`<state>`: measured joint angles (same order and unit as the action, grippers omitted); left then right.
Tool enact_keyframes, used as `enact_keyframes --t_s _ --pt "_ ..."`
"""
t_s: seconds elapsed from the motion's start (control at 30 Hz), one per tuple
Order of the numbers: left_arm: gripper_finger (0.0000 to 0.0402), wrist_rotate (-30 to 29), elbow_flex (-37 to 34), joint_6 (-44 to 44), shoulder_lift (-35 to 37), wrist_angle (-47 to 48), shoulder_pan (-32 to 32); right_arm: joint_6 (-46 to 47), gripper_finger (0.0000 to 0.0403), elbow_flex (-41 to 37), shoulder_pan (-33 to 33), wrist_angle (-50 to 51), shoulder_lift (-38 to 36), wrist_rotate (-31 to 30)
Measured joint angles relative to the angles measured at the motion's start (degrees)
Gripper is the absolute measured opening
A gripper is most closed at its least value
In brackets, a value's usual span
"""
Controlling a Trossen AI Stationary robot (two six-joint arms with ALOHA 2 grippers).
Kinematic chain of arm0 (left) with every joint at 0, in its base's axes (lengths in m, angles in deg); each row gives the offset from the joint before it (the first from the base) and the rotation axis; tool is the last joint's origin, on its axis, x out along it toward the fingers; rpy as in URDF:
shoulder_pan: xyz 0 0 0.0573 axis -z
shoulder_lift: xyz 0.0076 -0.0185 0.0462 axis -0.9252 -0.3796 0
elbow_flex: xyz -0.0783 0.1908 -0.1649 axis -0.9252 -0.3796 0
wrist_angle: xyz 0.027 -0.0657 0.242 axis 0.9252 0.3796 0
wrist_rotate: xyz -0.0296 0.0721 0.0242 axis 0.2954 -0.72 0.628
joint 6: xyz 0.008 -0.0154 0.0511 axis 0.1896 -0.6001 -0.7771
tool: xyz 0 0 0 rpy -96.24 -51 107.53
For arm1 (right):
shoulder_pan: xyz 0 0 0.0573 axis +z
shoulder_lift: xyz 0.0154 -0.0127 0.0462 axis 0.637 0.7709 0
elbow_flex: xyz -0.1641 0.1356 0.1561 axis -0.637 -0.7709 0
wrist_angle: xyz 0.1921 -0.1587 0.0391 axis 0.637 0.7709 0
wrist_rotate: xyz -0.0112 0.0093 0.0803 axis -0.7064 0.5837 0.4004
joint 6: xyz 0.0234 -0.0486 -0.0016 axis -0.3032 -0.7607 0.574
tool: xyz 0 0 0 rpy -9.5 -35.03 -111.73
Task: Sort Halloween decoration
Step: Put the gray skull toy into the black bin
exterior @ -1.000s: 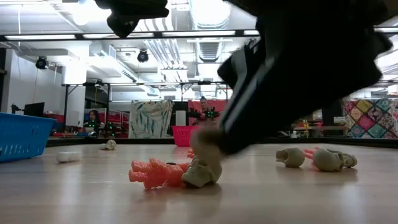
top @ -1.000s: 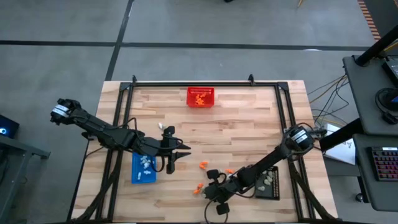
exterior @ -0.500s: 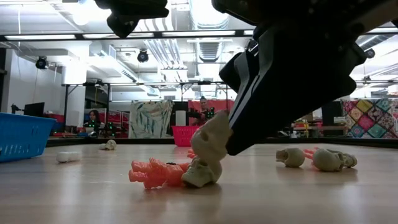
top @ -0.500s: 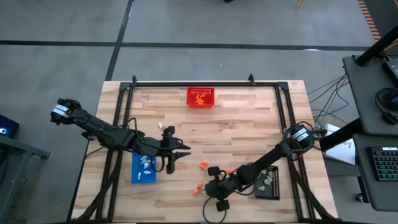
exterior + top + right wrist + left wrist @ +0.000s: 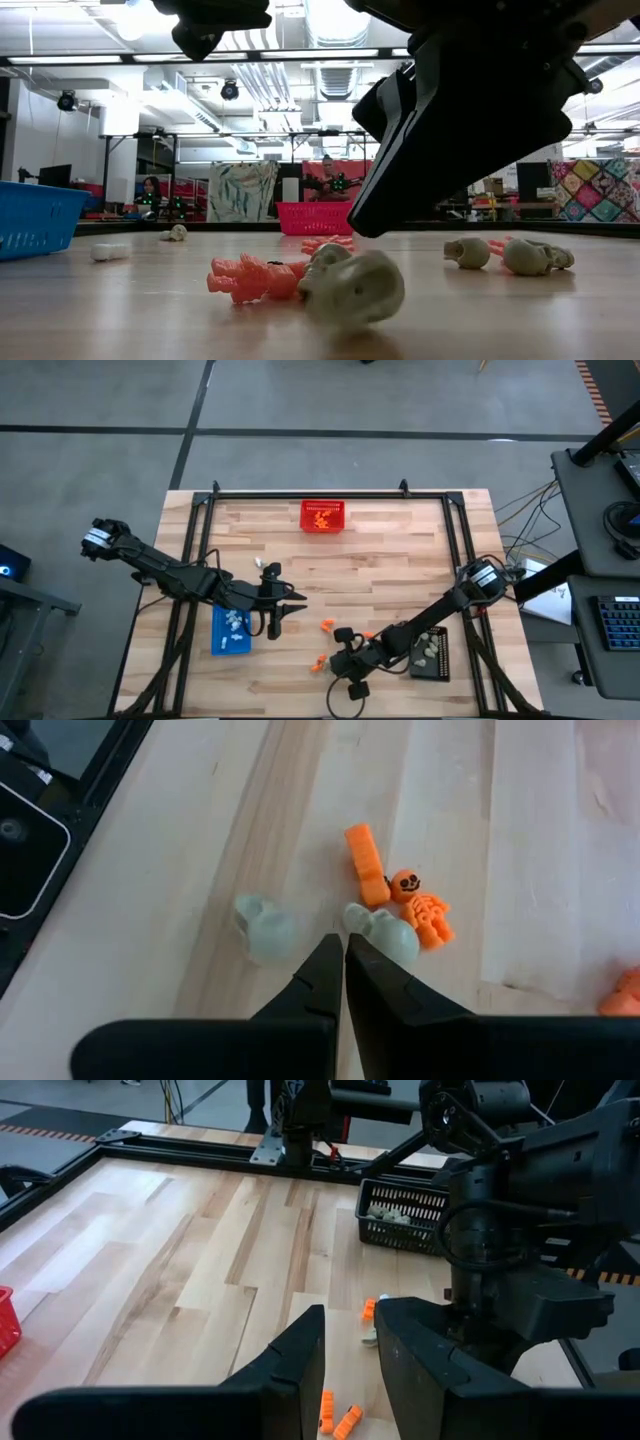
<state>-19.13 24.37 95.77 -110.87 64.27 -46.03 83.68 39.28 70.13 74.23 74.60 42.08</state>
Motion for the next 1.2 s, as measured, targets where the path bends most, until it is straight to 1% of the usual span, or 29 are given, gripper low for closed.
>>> enact_keyframes --t_s 0.13,0.3,0.4,0.53,0.77,0.87,1.0,1.2 --pt "0.0077 0.08 0.00 0.00 0.00 0.00 -0.01 -0.52 0.0008 0.00 0.19 -0.53 0.00 0.97" --pt "0.0077 0.13 0.00 0.00 0.00 0.02 -0.01 -1.53 0.0009 0.00 1.01 -3.88 0.00 2.58" --pt "0.0077 0.13 0.00 0.00 0.00 0.02 -0.01 -2.61 0.0016 0.00 1.22 -4.58 0.00 2.73" --pt "0.0077 0.13 0.00 0.00 0.00 0.02 0.01 -2.58 0.0051 0.02 1.16 -5.66 0.15 2.67" --pt "0.0077 0.13 0.00 0.00 0.00 0.02 0.01 -1.46 0.0150 0.03 1.16 -10.21 3.21 5.11" --pt "0.0077 0.13 0.00 0.00 0.00 0.04 0.01 -1.48 0.0180 0.04 1.04 -10.19 3.78 6.20" --pt "0.0077 0.13 -0.02 0.00 0.00 0.04 0.00 -1.55 0.0197 0.04 0.90 -10.19 4.13 6.21" --pt "0.0077 0.11 -0.02 0.00 0.00 0.04 -0.01 -2.47 0.0187 -0.59 0.34 -10.66 4.14 6.50"
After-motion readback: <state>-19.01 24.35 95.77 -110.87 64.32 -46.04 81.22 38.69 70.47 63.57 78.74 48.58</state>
